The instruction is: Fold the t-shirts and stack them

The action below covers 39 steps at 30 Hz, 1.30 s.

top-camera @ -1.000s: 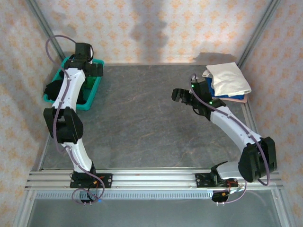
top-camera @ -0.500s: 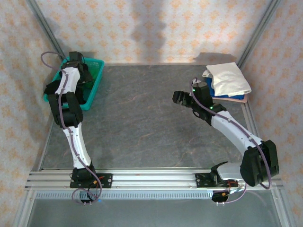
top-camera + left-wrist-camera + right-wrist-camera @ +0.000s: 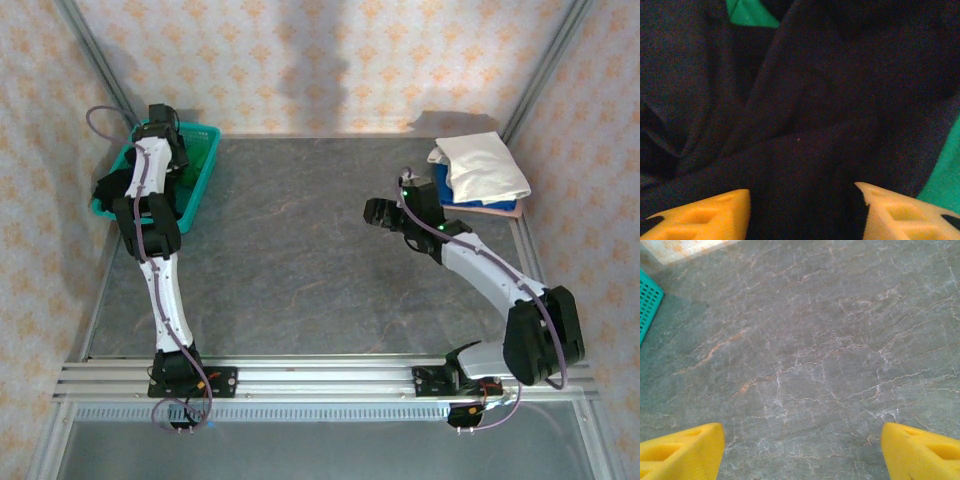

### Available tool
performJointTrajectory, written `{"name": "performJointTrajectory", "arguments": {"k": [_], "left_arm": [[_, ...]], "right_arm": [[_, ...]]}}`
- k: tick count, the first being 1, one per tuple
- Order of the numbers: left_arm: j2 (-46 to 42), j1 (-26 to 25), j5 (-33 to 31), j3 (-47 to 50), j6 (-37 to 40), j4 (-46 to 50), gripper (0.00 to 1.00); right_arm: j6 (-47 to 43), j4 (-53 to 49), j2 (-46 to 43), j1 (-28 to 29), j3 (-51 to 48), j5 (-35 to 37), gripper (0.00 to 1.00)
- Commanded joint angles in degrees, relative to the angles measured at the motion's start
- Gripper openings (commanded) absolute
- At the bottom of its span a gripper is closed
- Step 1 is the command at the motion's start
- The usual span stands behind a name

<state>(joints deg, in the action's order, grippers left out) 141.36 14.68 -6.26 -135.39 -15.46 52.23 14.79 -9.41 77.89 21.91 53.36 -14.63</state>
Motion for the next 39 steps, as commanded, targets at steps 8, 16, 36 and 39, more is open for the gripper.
{"name": "performJointTrajectory", "arguments": {"k": [8,16,36,39], "left_arm": [[-9.97,0.54,5.17,-2.0,1.29,5.24,0.0],[-23.99,0.61,5.95,1.42,2.74,4.3,0.0],[-47.53,-19.95,21.41,-12.09,-5.72,-18.96,0.0],[-47.52,-25.04,23.12,-12.02,-5.37,-21.14,0.0]], "right_arm": [[-0.48,-0.15,-0.08,-0.25,2.36,-0.48,0.73],[0.07,0.73,-2.13,-0.29,1.53,-0.35,0.69],[1.96,1.02,-7.27,-0.22,4.0,-3.9,0.63],[1.79,1.14,-9.57,-0.27,3.05,-3.3,0.62]]}}
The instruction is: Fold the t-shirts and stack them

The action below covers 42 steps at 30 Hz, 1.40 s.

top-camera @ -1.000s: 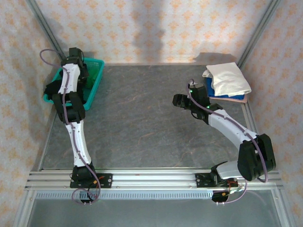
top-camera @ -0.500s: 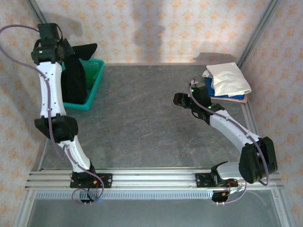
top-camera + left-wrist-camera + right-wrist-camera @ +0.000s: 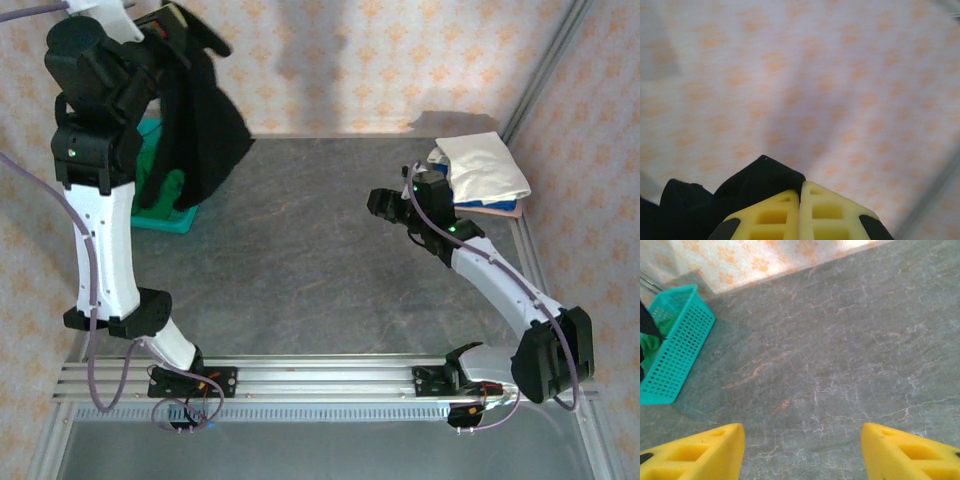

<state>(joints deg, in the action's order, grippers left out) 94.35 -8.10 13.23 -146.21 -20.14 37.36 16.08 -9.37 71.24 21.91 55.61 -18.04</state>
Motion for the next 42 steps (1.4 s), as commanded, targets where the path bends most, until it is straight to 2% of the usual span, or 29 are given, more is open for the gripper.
{"name": "performJointTrajectory", "arguments": {"k": [1,7,8,9,10,12,14,15,19,23,27,31,34,36,39,42], "left_arm": [[-0.2,-3.25,3.38,-1.17,-0.67,-6.83,0.0],[3.83,-3.34,-3.53,2.29,-1.41,-5.46,0.0],[5.05,-3.4,-5.76,3.63,-0.36,-3.82,0.15],[6.22,-3.33,-8.8,4.77,0.7,-1.42,0.42],[7.59,-3.16,-11.76,6.43,1.95,1.51,0.61],[10.17,-1.93,-14.89,10.62,2.57,6.91,0.77],[10.63,-0.56,-16.57,19.25,1.47,10.07,0.96],[9.76,-0.4,-17.33,24.07,1.06,9.17,1.0],[2.1,-2.96,-15.47,51.43,-0.34,-2.71,1.0],[1.44,-11.44,-14.95,63.74,0.45,-6.47,0.99],[8.58,-19.32,-13.47,65.48,1.74,-7.9,0.99],[20.3,-22.36,-10.43,56.88,3.37,-5.11,0.97],[26.41,-22.64,-7.52,51.41,4.52,-2.24,0.86],[27.59,-22.55,-6.75,51.07,5.25,-2.1,0.81],[27.0,-21.98,-5.68,53.05,6.4,-2.6,0.65],[24.58,-20.18,-1.27,57.78,5.62,-6.59,0.39]], "right_arm": [[0.38,1.24,-3.11,-0.29,0.4,0.46,0.62],[0.69,0.33,-6.3,-0.29,-1.54,2.83,0.62],[0.99,0.12,-6.09,-0.28,-1.95,3.28,0.63],[1.33,-0.39,-5.83,-0.25,-2.13,3.99,0.64],[1.87,-1.24,-5.45,-0.28,-2.3,4.82,0.64],[2.84,-2.49,-4.41,-0.29,-3.32,6.18,0.64],[3.68,-3.24,-2.66,-0.28,-4.58,7.03,0.65],[3.77,-3.5,-1.48,-0.23,-5.08,7.25,0.65],[5.74,-3.53,4.41,0.45,-6.88,5.83,0.65],[6.3,-3.9,10.37,4.71,-7.65,4.89,0.65],[7.27,-5.1,15.05,6.36,-8.38,8.95,0.65],[8.88,-11.8,18.14,6.3,-6.65,17.1,0.64],[11.61,-18.58,17.7,6.31,-5.62,25.81,0.64],[13.4,-21.64,16.29,6.3,-5.86,29.98,0.69],[15.48,-24.63,15.24,6.3,-6.43,34.63,0.75],[15.58,-23.15,17.76,6.2,-6.74,33.24,0.76]]}}
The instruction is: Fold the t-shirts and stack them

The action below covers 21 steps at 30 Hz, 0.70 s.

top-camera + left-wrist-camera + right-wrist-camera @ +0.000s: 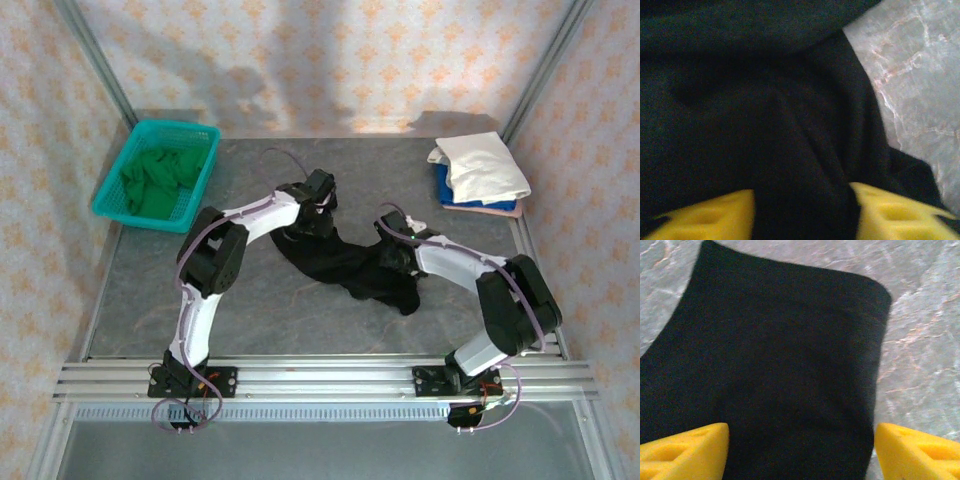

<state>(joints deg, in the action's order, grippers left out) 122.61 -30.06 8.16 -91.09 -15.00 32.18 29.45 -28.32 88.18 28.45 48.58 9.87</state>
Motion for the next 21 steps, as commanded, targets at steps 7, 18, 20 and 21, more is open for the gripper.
{"name": "performJointTrajectory", "arguments": {"k": [7,18,20,21], "left_arm": [[-10.48,6.23,9.77,7.07,-0.38,-3.38,0.0],[-13.81,13.79,5.69,-31.32,2.36,16.5,0.0],[-17.22,14.81,4.12,-32.64,2.57,16.9,0.0],[-20.51,15.31,2.51,-30.67,2.54,15.83,0.0]], "right_arm": [[2.81,-1.77,5.04,-1.92,3.17,1.16,0.34],[-6.2,-12.81,1.15,-7.98,40.51,7.71,0.0],[-7.83,-12.57,-1.38,-8.53,43.37,7.7,0.0],[-8.86,-11.53,-3.21,-8.6,43.26,7.37,0.0]]}}
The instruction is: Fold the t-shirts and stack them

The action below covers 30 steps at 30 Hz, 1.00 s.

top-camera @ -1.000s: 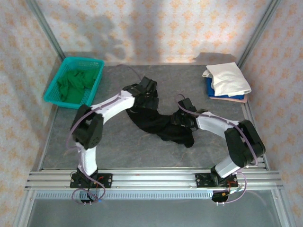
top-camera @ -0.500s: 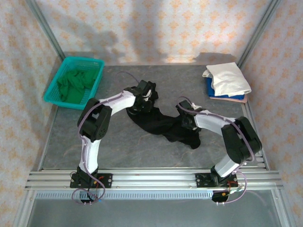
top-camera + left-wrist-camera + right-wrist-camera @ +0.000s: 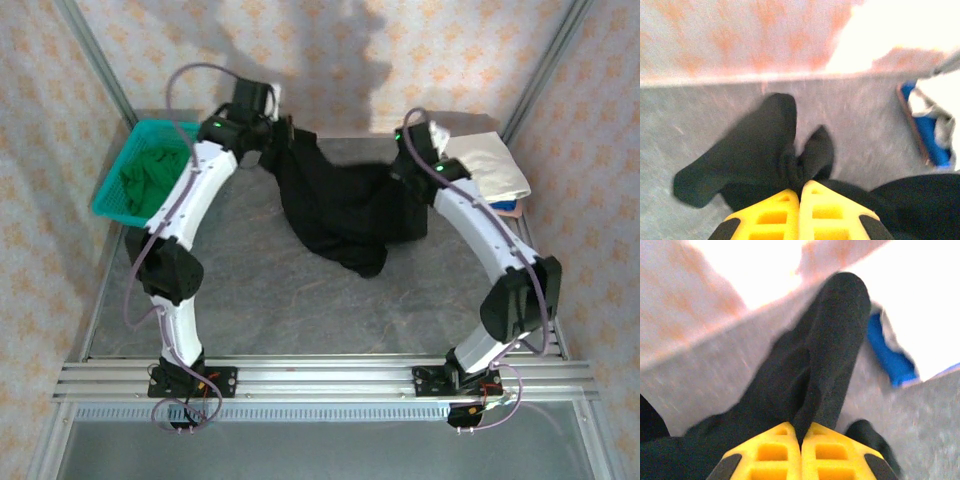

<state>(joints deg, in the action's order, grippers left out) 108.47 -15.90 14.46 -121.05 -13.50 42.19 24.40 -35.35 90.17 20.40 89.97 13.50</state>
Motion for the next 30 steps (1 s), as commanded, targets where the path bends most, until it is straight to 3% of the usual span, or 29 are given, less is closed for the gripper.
{"name": "performJointTrajectory", "arguments": {"k": [1,5,9,12,13,16,19,22,26,30], "left_arm": [[-10.14,1.29,-5.67,2.96,1.05,3.96,0.0],[-27.23,1.26,-9.21,30.79,-2.14,-9.01,0.0],[-43.21,1.09,-10.23,64.18,-10.17,-22.81,0.0],[-50.49,1.06,-11.93,79.45,-15.25,-23.87,0.57],[-52.67,1.05,-13.31,82.63,-16.49,-22.06,0.69],[-58.13,1.04,-16.15,87.29,-16.76,-19.79,0.79],[-57.72,1.05,-16.0,86.99,-16.82,-21.05,0.81],[-50.17,1.05,-14.63,82.63,-15.6,-22.48,0.81],[-35.96,0.69,-9.19,74.3,-13.16,-24.91,0.81],[-21.76,-2.13,-6.96,64.34,-9.97,-24.08,0.8]], "right_arm": [[-4.41,-3.16,-7.09,-0.59,0.54,3.22,0.0],[-4.72,3.29,-14.67,-0.56,-12.46,0.15,0.0],[-1.54,12.33,-25.13,-0.63,-34.54,-2.0,0.02],[6.23,5.01,-25.56,-0.62,-42.0,0.19,0.1],[7.82,2.4,-25.17,-0.63,-43.28,0.05,0.13],[10.69,-3.68,-25.23,-0.54,-43.84,-0.75,0.41],[10.31,-0.15,-26.54,-0.59,-45.15,-2.28,0.53],[9.09,3.38,-24.37,-0.57,-43.63,-2.34,0.67],[5.28,5.75,-15.81,-0.62,-37.5,-4.79,0.69],[1.32,7.46,-6.74,-0.39,-32.49,-15.01,0.69]]}}
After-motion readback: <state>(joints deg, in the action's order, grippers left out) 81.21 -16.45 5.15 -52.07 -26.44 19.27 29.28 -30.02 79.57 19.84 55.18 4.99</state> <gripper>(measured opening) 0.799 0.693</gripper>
